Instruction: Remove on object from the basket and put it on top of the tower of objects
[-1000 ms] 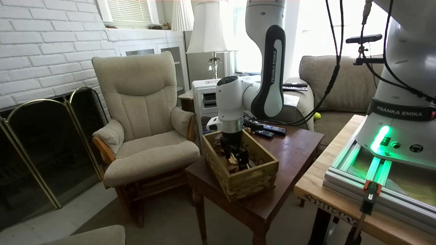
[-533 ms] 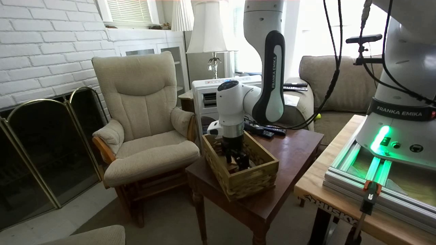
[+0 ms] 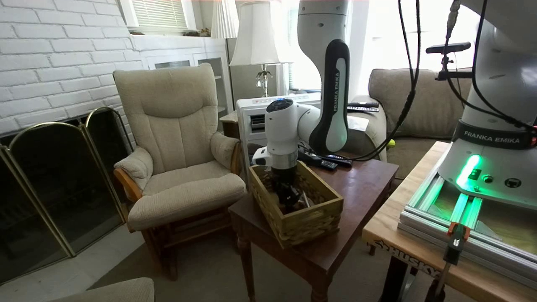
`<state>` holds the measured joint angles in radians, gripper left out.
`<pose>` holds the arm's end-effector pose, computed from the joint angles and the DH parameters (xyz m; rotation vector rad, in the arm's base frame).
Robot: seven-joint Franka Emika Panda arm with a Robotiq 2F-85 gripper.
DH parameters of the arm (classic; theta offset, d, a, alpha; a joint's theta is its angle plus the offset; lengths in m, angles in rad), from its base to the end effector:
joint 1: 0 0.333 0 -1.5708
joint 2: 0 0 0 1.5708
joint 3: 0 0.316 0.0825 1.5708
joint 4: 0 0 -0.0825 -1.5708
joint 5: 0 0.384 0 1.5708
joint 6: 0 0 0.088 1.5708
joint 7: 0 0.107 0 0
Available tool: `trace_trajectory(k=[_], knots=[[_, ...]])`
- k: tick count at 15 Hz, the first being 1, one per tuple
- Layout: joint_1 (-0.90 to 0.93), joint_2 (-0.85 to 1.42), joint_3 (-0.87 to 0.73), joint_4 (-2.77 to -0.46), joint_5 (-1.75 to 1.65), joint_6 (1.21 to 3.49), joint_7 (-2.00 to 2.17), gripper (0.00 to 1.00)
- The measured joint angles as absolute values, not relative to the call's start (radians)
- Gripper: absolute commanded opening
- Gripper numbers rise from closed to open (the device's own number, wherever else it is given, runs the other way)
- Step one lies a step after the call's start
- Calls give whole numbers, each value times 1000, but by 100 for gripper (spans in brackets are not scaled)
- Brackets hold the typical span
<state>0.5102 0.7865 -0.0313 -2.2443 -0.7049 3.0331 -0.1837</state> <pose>0.4013 0.2608 0.0156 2.3555 1.9304 0.0144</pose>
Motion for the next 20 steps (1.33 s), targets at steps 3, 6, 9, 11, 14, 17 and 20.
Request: trace_trajectory(k=[3, 6, 9, 11, 14, 17, 20], knots=[[529, 791, -48, -2245, -705, 3034, -178, 0], [535, 795, -50, -2245, -705, 3034, -159, 1], [534, 791, -43, -2250, -704, 3034, -137, 35], [531, 779, -34, -2259, -704, 3035, -125, 49], [529, 750, -25, -2285, -703, 3041, -90, 69], [529, 724, -26, -2304, -703, 3064, -47, 92], [529, 710, -27, -2309, -703, 3073, -32, 100]])
